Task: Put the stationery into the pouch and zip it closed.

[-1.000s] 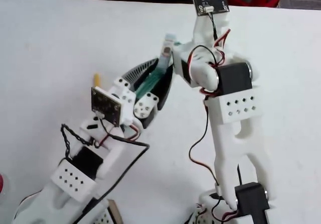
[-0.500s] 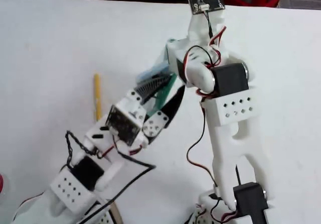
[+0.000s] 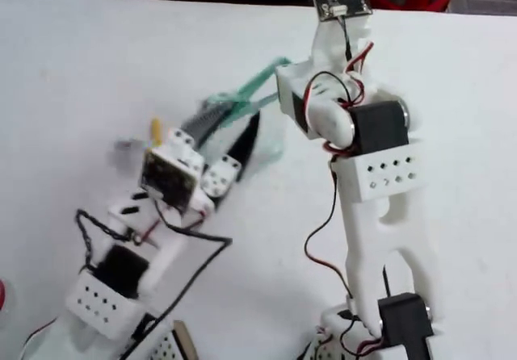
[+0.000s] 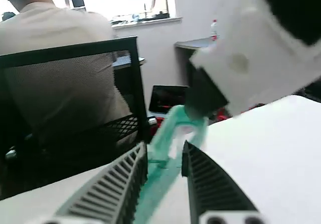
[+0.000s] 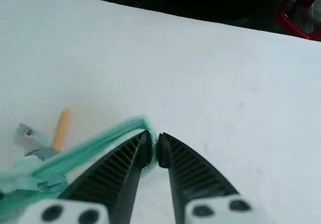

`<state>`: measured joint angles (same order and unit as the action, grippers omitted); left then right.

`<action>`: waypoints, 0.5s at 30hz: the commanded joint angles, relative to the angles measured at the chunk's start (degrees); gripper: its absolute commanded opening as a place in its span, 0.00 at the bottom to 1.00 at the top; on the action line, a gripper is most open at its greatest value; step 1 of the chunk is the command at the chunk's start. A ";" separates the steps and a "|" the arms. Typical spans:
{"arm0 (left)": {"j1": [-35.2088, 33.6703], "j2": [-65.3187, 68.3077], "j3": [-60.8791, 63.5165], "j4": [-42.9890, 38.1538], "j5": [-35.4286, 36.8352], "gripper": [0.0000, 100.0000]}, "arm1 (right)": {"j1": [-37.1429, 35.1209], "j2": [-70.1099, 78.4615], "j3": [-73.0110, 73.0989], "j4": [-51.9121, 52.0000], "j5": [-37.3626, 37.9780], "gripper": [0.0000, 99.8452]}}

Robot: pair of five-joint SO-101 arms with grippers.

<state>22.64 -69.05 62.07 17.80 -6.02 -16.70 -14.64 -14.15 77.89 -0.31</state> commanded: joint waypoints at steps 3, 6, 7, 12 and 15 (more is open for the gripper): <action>-13.14 5.49 -27.78 29.45 3.34 0.13 | 1.36 -2.33 -2.02 1.45 -0.35 0.02; -19.47 11.03 -38.33 39.82 2.46 0.13 | 1.54 -2.68 -0.53 1.54 -0.44 0.02; -21.49 13.14 -41.14 42.02 1.05 0.13 | 1.89 -2.77 0.00 1.63 -0.35 0.02; -28.00 27.65 -50.02 51.87 -4.04 0.13 | 3.47 -2.42 1.49 1.63 -0.62 0.02; -30.90 38.46 -51.08 54.68 -4.92 0.13 | 3.91 -2.86 1.49 2.42 -0.62 0.02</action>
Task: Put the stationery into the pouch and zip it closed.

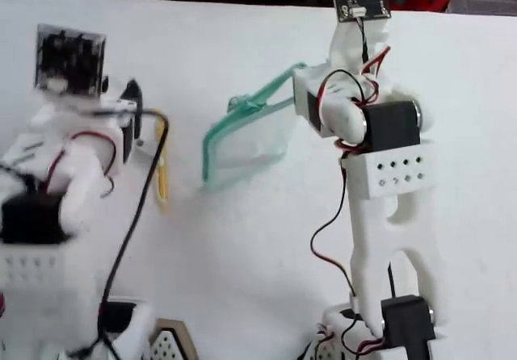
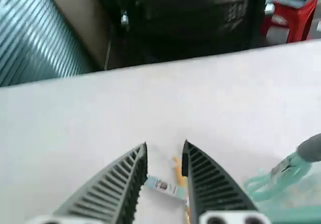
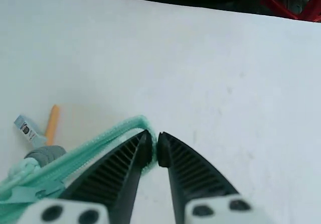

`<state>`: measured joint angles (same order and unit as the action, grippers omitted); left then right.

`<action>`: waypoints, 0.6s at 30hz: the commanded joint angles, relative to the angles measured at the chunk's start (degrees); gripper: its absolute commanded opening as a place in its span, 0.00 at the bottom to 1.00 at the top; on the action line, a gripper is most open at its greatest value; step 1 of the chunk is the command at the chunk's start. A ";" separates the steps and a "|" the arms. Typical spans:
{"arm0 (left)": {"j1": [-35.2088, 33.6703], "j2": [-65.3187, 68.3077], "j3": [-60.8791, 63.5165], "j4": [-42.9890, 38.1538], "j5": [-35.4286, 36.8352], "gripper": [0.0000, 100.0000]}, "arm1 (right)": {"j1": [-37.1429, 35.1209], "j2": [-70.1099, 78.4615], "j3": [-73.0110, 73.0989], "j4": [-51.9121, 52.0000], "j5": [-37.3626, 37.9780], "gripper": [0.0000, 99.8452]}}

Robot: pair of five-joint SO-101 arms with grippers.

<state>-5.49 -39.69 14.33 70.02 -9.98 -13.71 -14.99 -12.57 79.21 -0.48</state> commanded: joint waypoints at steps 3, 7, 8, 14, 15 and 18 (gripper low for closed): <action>-3.47 19.91 -3.25 2.20 -0.70 0.13 | 0.92 -2.59 -0.09 1.19 -0.44 0.02; -3.03 32.57 -3.78 -2.73 1.41 0.13 | 0.92 -2.07 -0.09 1.19 -0.44 0.02; -3.12 35.47 -3.78 -5.27 2.99 0.13 | 0.92 -2.07 -0.09 1.19 -0.44 0.02; -3.30 50.07 -6.59 -13.89 9.58 0.13 | 0.92 -2.51 -0.09 2.77 -0.26 0.02; -3.30 51.74 -7.91 -13.98 10.55 0.13 | 0.84 -2.42 -0.09 2.77 -0.26 0.02; -3.12 56.40 -13.10 -13.71 13.45 0.17 | 0.48 -2.07 -0.09 2.68 -0.26 0.02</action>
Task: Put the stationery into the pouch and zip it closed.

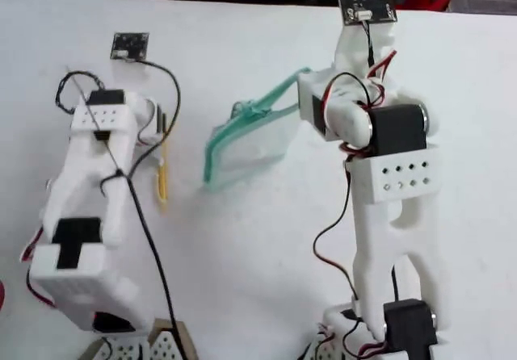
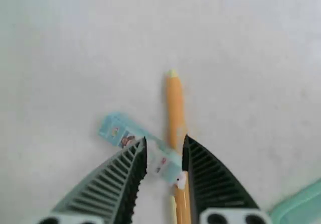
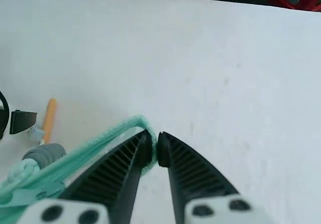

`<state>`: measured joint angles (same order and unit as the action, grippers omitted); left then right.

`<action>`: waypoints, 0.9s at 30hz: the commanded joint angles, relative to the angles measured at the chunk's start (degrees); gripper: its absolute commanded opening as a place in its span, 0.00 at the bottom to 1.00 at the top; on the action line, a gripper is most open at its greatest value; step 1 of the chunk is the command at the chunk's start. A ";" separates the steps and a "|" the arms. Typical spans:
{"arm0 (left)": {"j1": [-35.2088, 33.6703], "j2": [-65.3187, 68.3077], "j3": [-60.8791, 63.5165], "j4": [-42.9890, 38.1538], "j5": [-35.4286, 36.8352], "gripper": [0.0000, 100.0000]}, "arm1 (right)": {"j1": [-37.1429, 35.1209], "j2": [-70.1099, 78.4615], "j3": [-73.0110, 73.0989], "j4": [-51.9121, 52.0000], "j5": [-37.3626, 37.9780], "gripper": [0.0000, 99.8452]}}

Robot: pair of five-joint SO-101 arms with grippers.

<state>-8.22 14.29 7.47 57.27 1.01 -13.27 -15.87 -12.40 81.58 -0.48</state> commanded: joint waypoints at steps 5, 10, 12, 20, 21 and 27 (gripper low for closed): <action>-0.31 9.36 -11.87 0.53 3.43 0.18 | 0.31 -1.27 -0.26 0.40 -0.09 0.02; -0.57 16.48 -16.97 1.23 3.52 0.18 | 0.04 -1.19 -0.26 0.40 0.00 0.02; -0.66 18.68 -19.87 2.02 3.34 0.18 | 0.04 -1.19 -0.26 0.40 0.00 0.02; -0.31 26.15 -31.38 11.43 0.53 0.02 | 0.04 -1.19 -0.26 0.40 0.00 0.02; -0.31 26.68 -32.53 13.45 0.70 0.03 | 0.04 -1.19 -0.26 0.40 0.00 0.02; 1.01 26.59 -41.49 22.24 1.76 0.02 | 0.04 -1.19 -0.26 0.40 0.00 0.02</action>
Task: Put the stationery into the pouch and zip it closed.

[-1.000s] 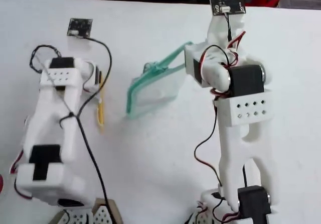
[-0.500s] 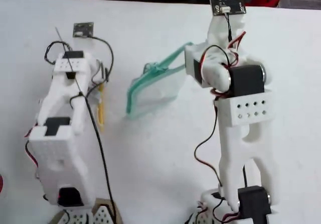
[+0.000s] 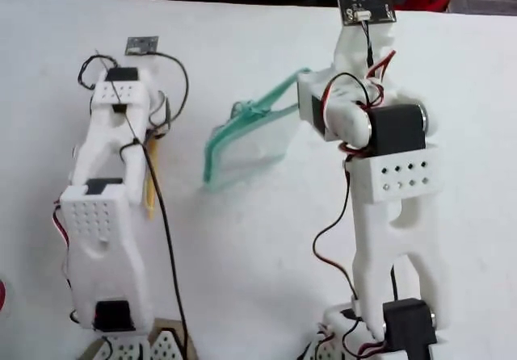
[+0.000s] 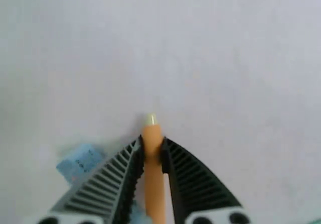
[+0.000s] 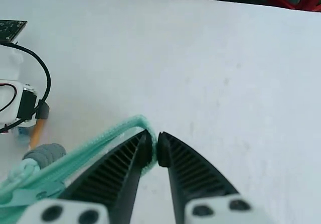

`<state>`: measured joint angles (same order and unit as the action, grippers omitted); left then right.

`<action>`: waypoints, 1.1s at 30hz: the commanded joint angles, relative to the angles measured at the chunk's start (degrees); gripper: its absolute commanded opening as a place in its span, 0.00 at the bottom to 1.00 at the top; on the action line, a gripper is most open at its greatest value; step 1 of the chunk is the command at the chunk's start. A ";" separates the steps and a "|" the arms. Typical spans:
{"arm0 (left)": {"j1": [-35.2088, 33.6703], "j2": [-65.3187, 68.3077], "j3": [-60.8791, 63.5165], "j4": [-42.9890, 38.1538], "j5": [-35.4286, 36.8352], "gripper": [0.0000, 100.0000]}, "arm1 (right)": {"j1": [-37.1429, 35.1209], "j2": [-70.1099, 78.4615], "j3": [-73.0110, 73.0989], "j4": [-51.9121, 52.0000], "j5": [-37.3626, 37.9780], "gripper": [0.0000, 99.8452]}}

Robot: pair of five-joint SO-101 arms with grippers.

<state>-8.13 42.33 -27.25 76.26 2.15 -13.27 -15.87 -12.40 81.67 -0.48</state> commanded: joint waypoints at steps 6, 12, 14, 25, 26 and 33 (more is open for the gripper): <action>6.29 -9.98 -31.91 18.55 0.62 0.02 | 0.04 -1.27 0.09 0.31 -0.18 0.02; 14.46 -18.07 -58.64 26.11 1.41 0.02 | -0.04 -1.71 1.93 -0.13 -0.35 0.02; 16.48 -19.82 -64.18 26.20 4.04 0.02 | -0.04 -1.71 1.93 -0.13 -0.35 0.02; 28.53 -32.84 -68.31 26.37 6.77 0.02 | 0.04 -1.45 2.11 -0.92 0.00 0.02; 29.05 -34.77 -67.96 26.37 6.68 0.02 | 0.04 -1.63 2.11 -0.84 0.00 0.02; 33.54 -50.07 -63.56 26.46 6.68 0.02 | 0.04 -1.63 2.11 -0.66 0.00 0.02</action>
<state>21.93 -0.48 -93.71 102.46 8.31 -12.92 -16.84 -10.46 81.32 -0.48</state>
